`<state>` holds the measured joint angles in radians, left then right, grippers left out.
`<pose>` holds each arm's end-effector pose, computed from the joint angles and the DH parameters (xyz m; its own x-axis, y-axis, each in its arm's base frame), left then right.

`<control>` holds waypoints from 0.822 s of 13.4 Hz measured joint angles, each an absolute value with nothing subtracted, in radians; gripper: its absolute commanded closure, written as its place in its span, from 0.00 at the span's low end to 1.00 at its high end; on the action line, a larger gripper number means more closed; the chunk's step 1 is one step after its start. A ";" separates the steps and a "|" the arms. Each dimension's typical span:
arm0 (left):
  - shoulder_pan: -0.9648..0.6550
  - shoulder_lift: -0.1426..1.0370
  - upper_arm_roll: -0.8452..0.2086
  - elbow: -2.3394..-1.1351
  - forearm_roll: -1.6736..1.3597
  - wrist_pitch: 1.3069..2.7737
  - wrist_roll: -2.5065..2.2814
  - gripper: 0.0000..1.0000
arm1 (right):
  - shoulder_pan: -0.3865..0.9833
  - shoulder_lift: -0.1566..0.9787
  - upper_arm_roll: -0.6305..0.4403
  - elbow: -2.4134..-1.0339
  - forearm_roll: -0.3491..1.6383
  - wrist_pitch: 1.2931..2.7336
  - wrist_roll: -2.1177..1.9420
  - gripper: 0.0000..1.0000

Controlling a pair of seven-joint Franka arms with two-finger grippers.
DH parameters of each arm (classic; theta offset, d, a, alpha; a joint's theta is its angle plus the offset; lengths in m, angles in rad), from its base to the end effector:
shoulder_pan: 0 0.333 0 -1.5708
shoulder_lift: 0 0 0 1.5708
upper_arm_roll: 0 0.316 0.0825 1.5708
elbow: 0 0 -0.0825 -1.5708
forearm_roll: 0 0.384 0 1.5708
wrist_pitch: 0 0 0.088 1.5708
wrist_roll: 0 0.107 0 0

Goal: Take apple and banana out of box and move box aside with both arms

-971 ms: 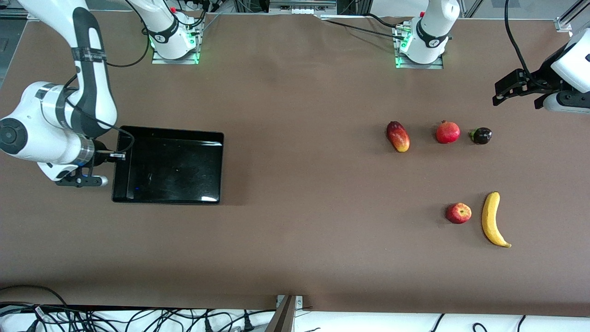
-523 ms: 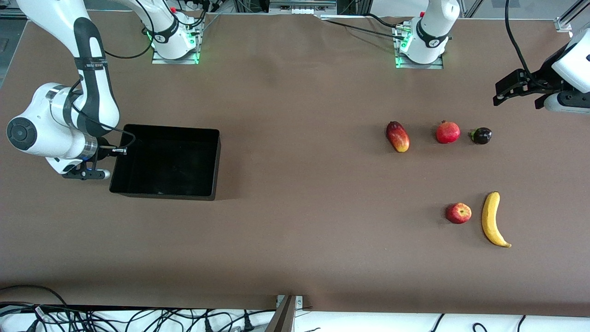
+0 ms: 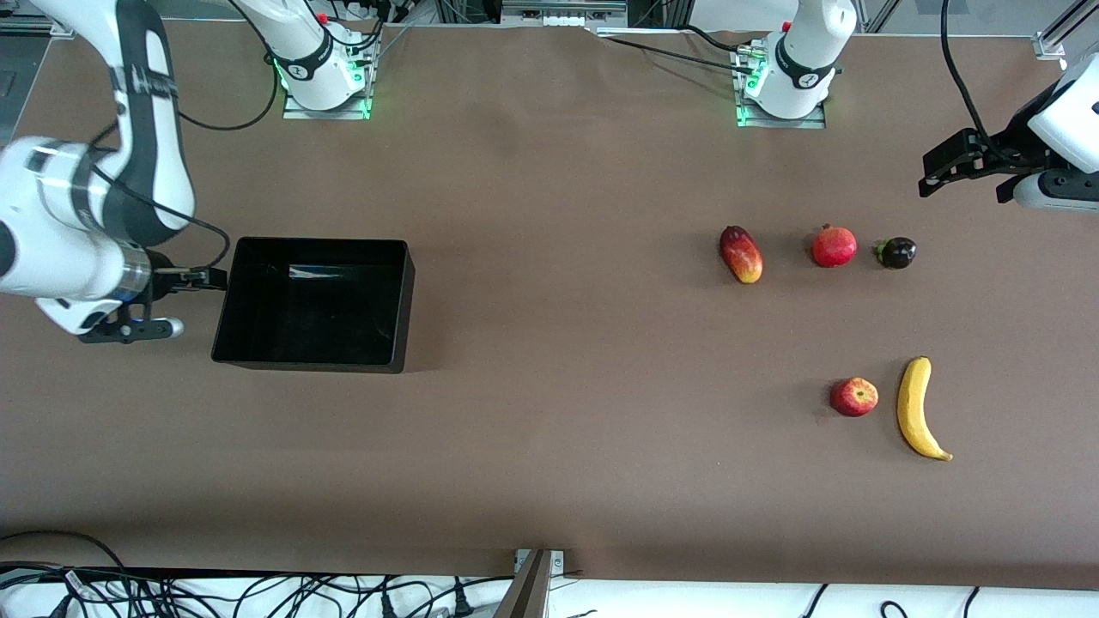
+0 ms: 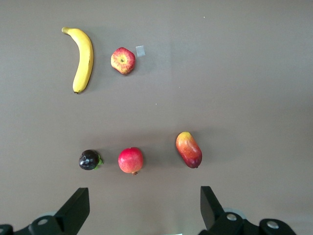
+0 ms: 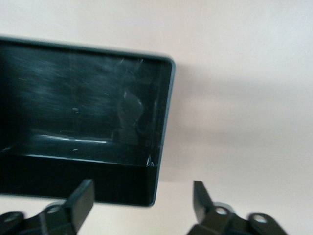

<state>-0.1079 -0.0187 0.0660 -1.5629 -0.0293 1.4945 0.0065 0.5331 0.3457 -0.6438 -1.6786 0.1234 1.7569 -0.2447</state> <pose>0.5402 -0.0256 0.6320 0.9975 -0.0506 -0.0495 -0.0491 -0.9983 0.0308 0.6187 -0.0216 0.4188 0.9727 0.1005 -0.2094 0.1113 -0.9929 0.0408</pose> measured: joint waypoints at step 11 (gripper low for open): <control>-0.108 -0.018 0.066 -1.566 -0.029 1.495 0.007 0.00 | 0.474 0.258 -0.538 -1.409 0.046 1.488 -0.264 0.00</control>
